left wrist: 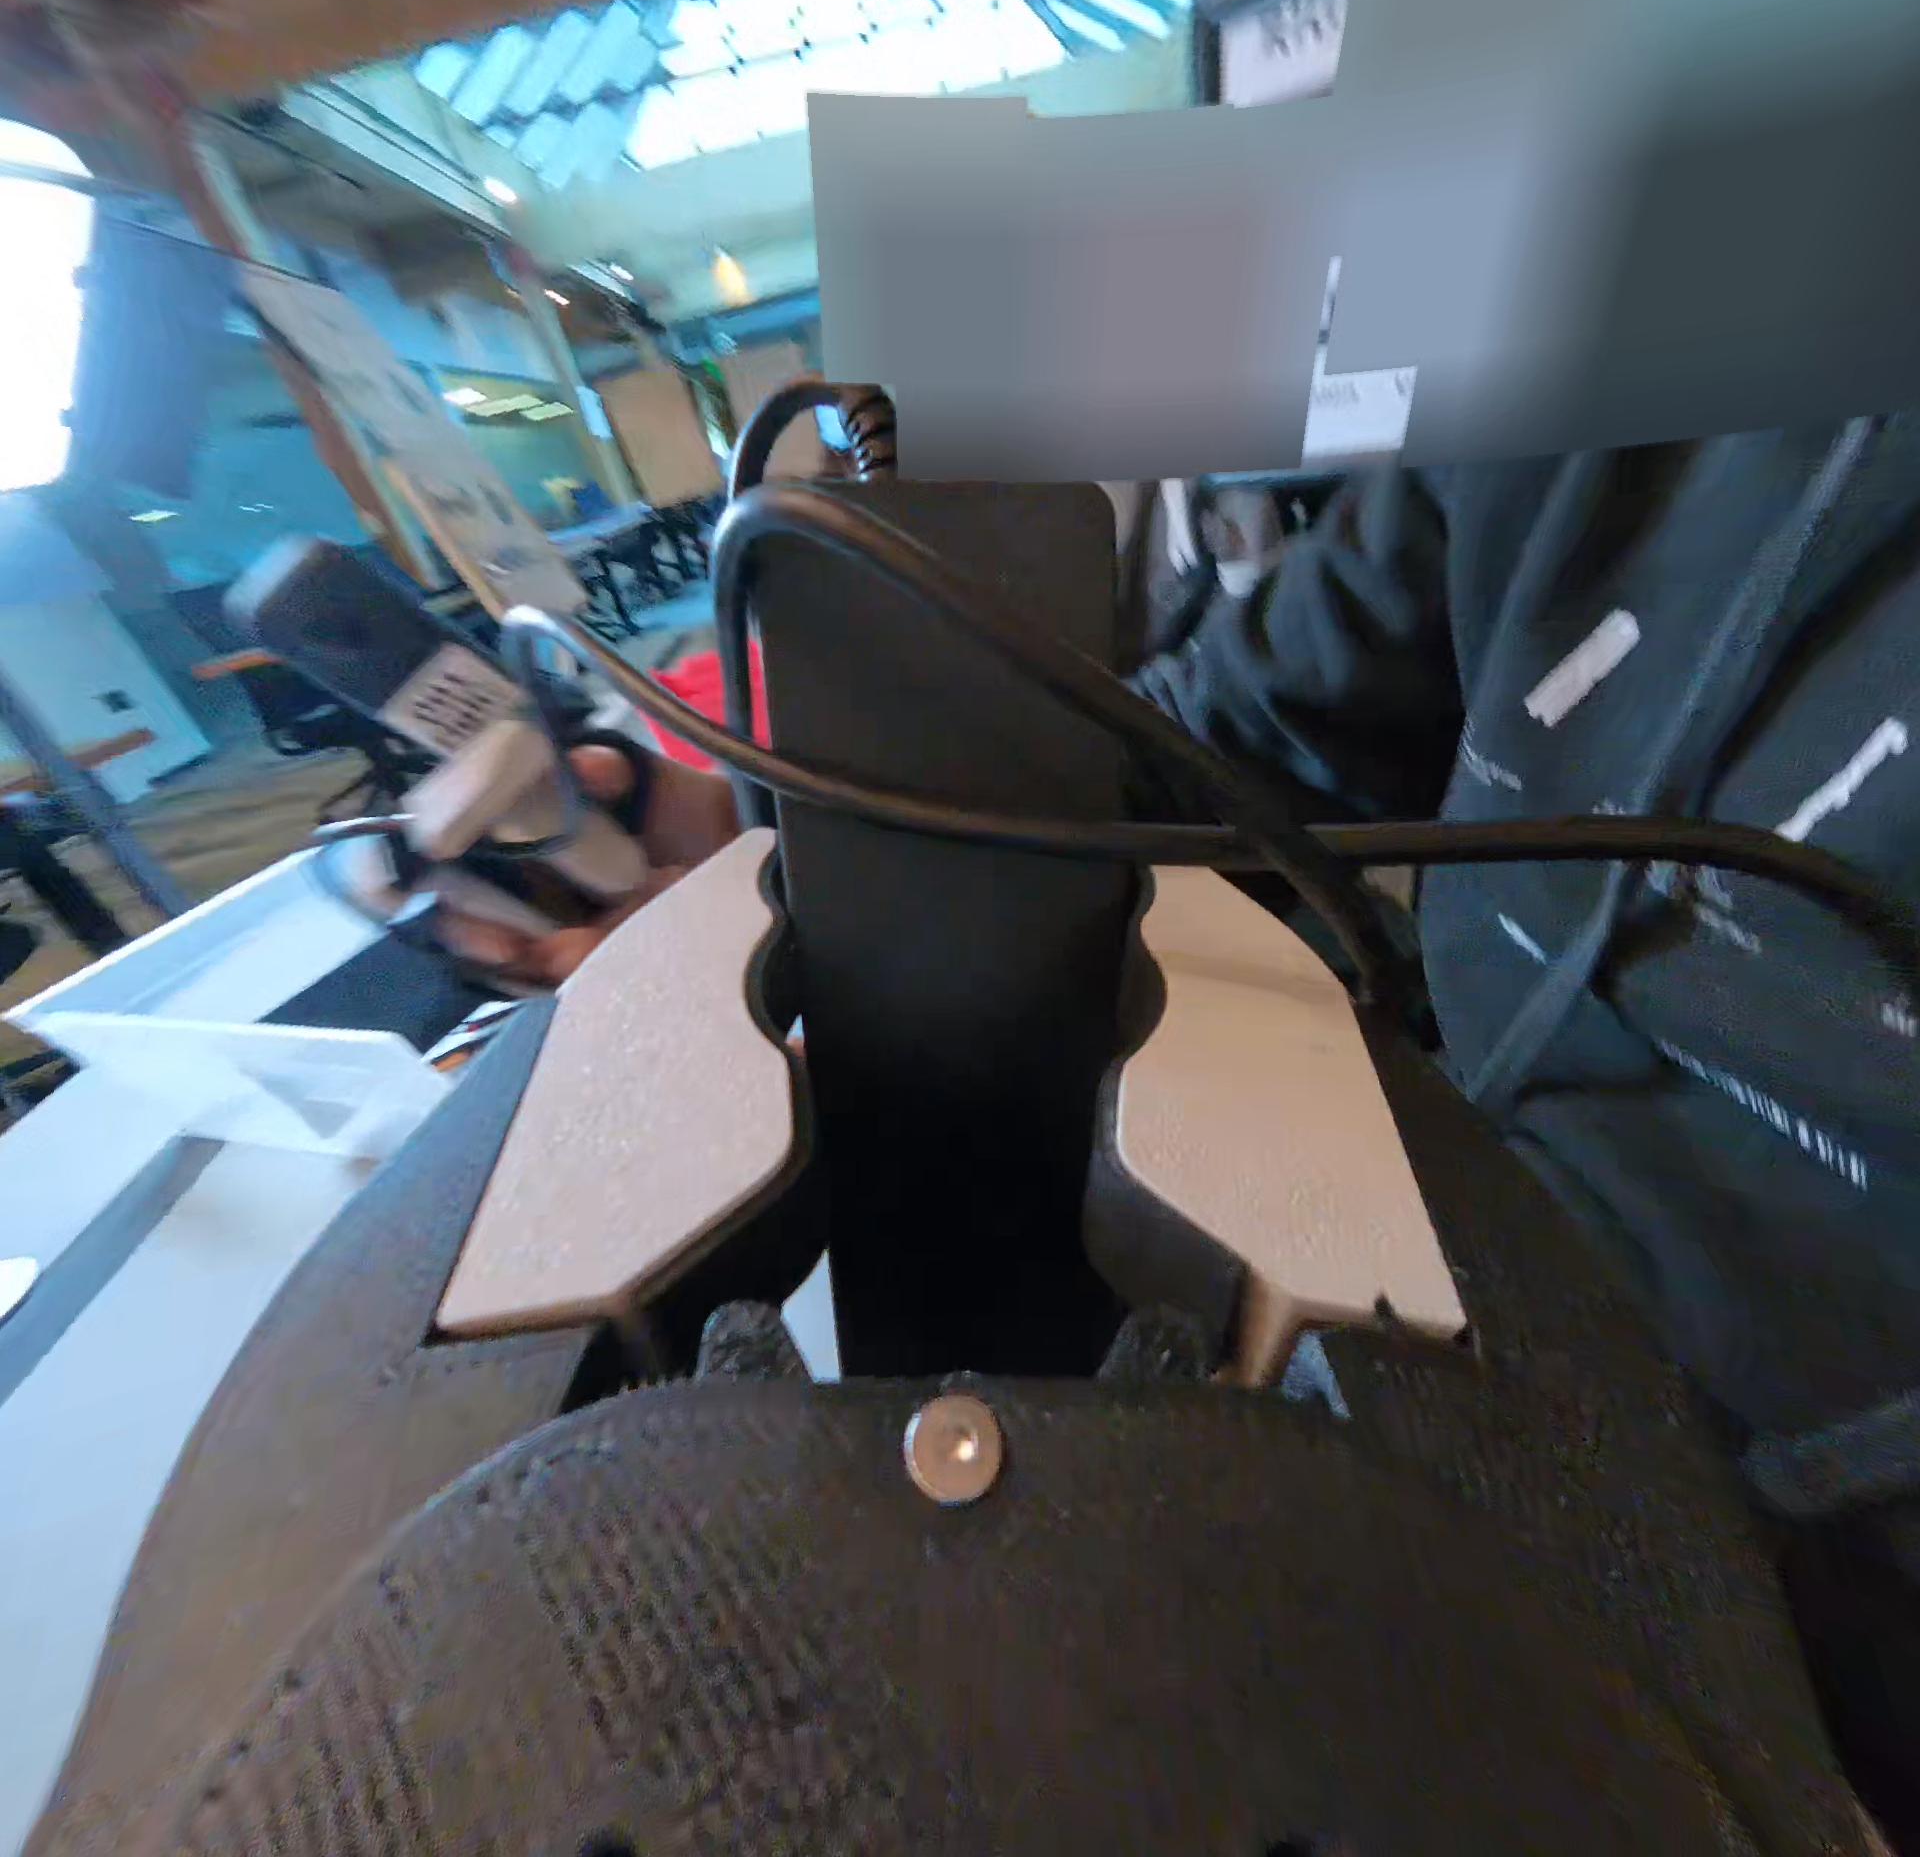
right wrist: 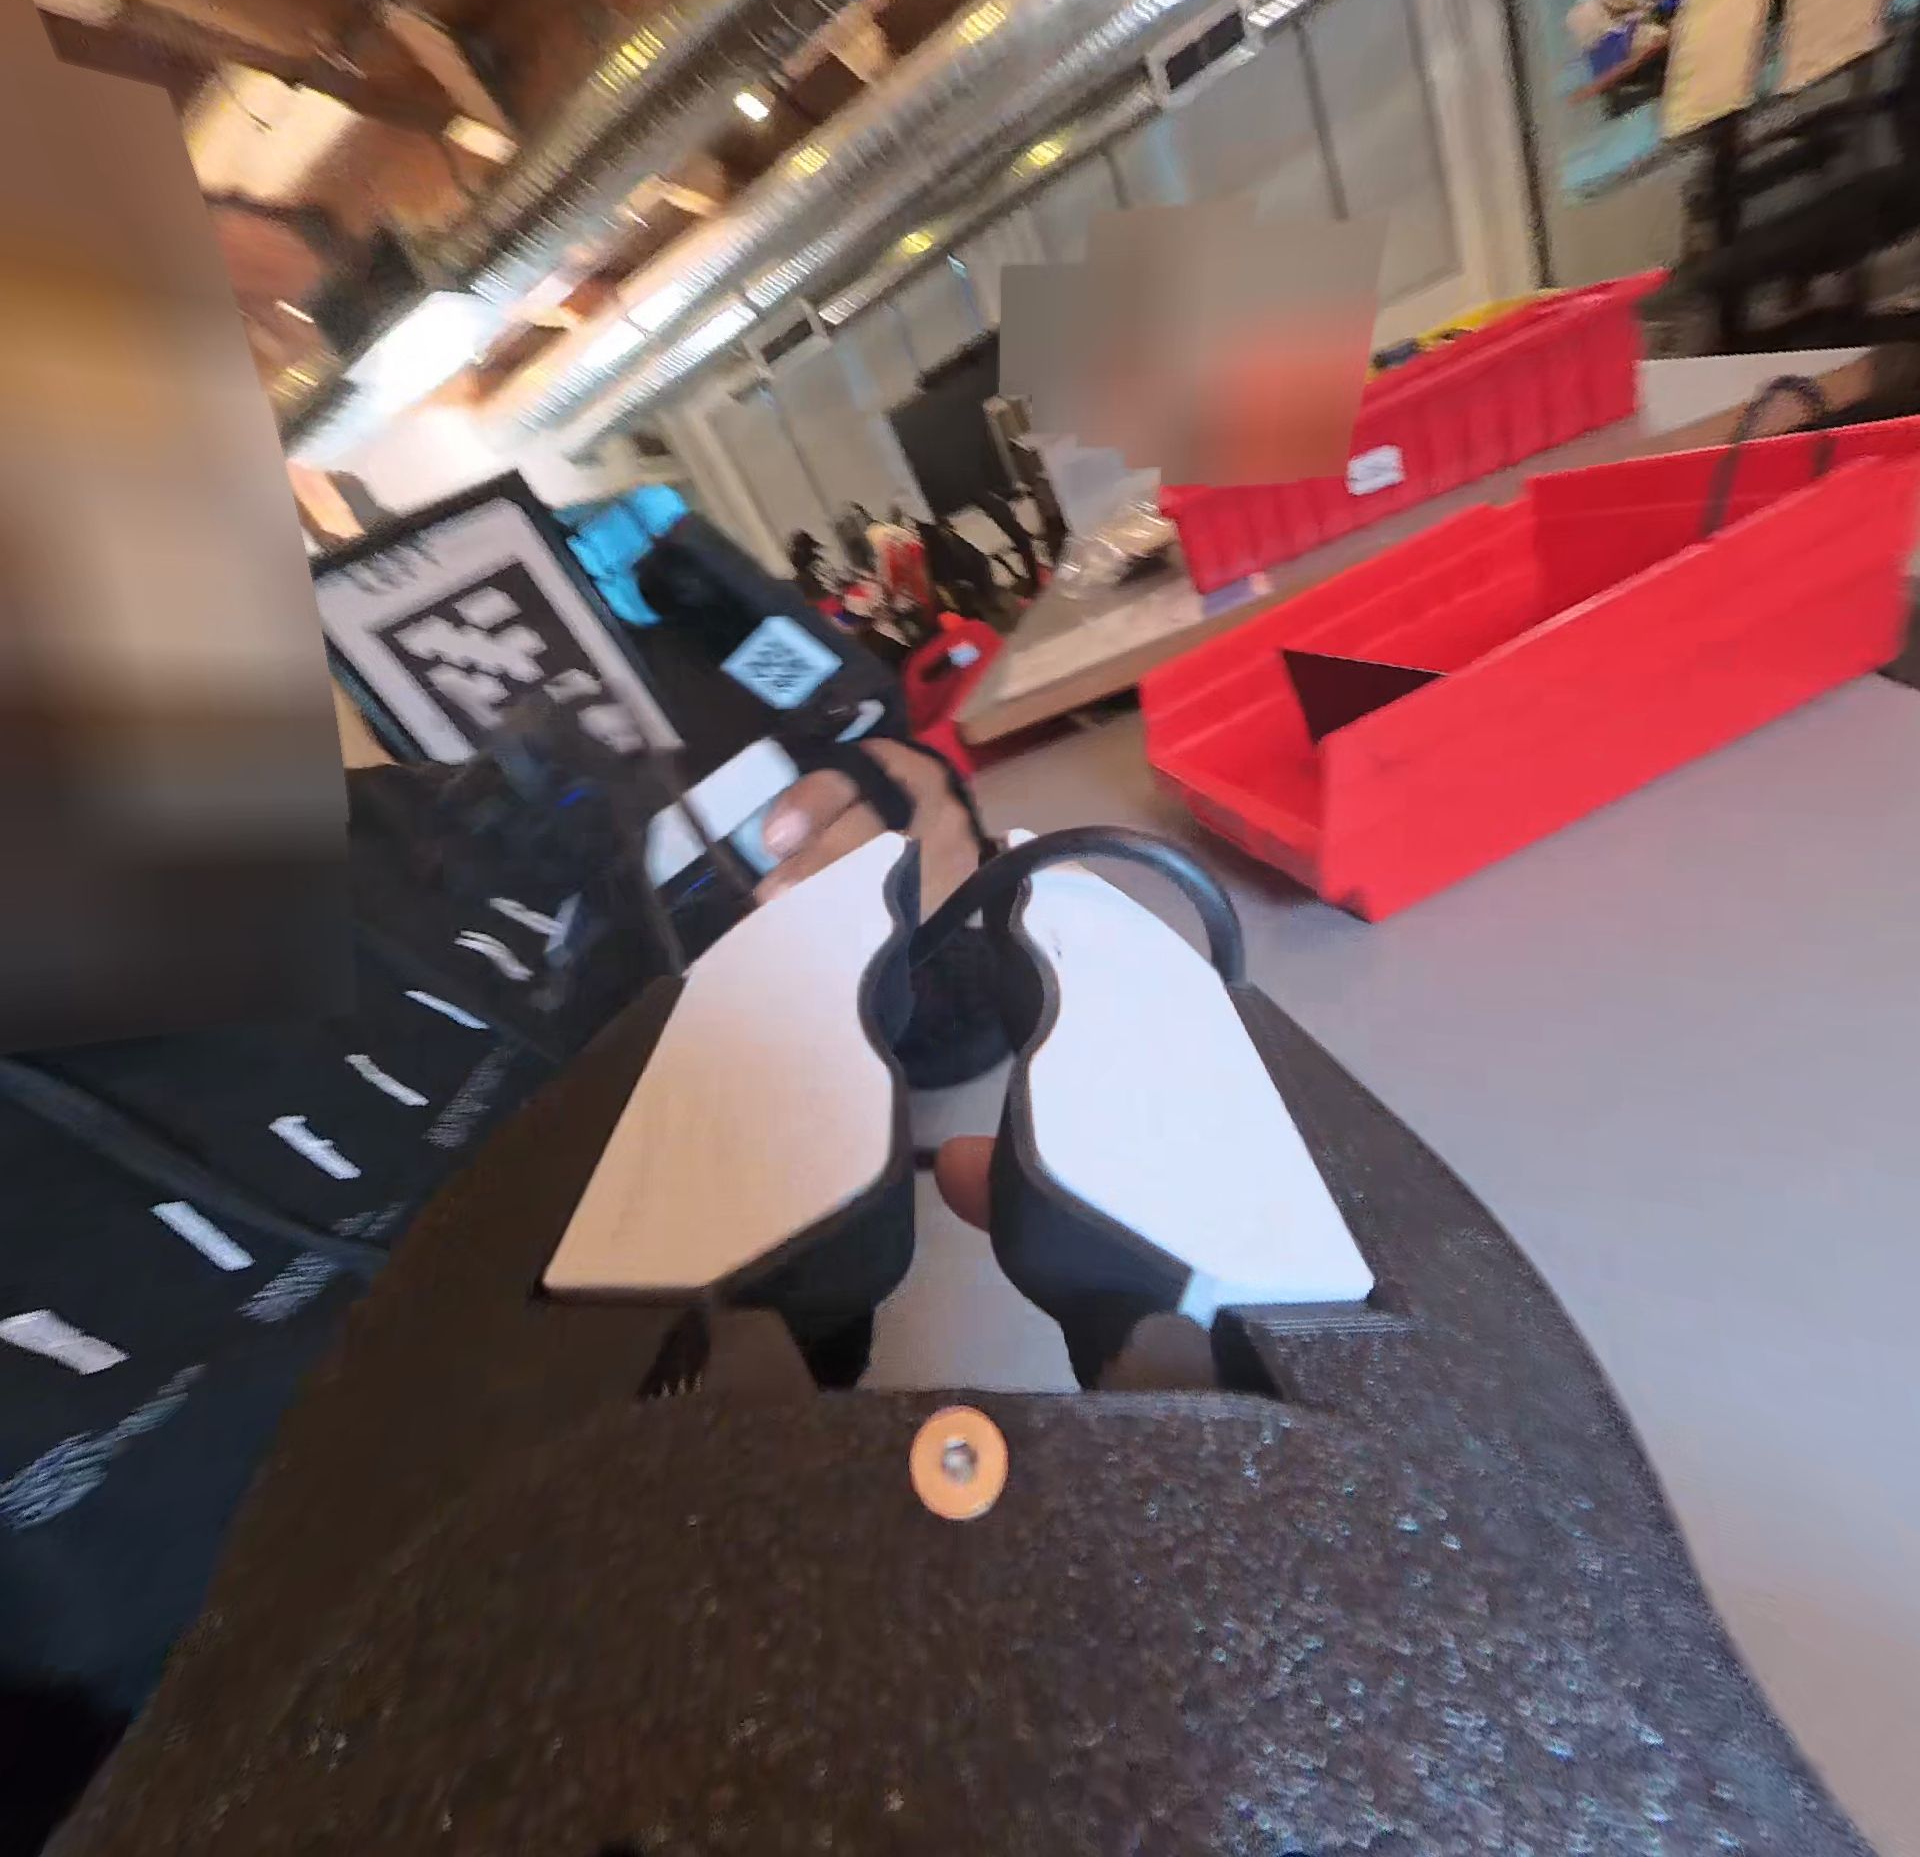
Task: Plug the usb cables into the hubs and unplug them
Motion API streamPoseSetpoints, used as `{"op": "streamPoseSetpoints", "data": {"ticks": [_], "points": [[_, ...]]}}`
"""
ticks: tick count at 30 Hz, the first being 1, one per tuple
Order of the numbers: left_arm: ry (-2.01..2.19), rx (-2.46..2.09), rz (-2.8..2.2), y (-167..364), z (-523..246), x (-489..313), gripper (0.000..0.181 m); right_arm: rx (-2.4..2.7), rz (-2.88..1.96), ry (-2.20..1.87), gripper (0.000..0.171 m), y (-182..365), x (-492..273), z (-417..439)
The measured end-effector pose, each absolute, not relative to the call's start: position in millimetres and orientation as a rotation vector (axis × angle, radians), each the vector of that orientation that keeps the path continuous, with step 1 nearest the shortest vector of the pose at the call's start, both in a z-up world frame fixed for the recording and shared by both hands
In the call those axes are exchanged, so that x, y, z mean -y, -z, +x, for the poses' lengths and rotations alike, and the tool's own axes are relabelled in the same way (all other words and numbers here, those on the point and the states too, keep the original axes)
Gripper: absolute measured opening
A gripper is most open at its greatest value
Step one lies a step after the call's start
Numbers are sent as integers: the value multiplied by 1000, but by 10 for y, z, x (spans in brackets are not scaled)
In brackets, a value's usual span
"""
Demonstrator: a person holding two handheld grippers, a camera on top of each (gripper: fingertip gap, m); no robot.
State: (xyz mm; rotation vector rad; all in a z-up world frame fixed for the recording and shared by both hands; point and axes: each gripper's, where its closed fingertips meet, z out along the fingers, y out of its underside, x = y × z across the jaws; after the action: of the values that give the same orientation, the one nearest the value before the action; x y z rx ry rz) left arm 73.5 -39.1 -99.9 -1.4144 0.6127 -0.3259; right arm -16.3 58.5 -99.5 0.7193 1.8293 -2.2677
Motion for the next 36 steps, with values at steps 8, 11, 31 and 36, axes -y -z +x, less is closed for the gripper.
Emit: {"op": "streamPoseSetpoints", "data": {"ticks": [8,11,31,36], "points": [[237,-118,-1509,906,-179,305,59,-2548,787,1761,4,1773,-251,-163],[152,34,-1625,1135,-463,219,59,-2827,596,1647,0,1847,-28,-70],[428,-160,-2212,2040,-23,107,59,-4075,-228,464,75,1594,-178,-142],[639,-268,-2286,2112,264,101,59,-4045,-806,106,46,1798,-98,-82]]}}
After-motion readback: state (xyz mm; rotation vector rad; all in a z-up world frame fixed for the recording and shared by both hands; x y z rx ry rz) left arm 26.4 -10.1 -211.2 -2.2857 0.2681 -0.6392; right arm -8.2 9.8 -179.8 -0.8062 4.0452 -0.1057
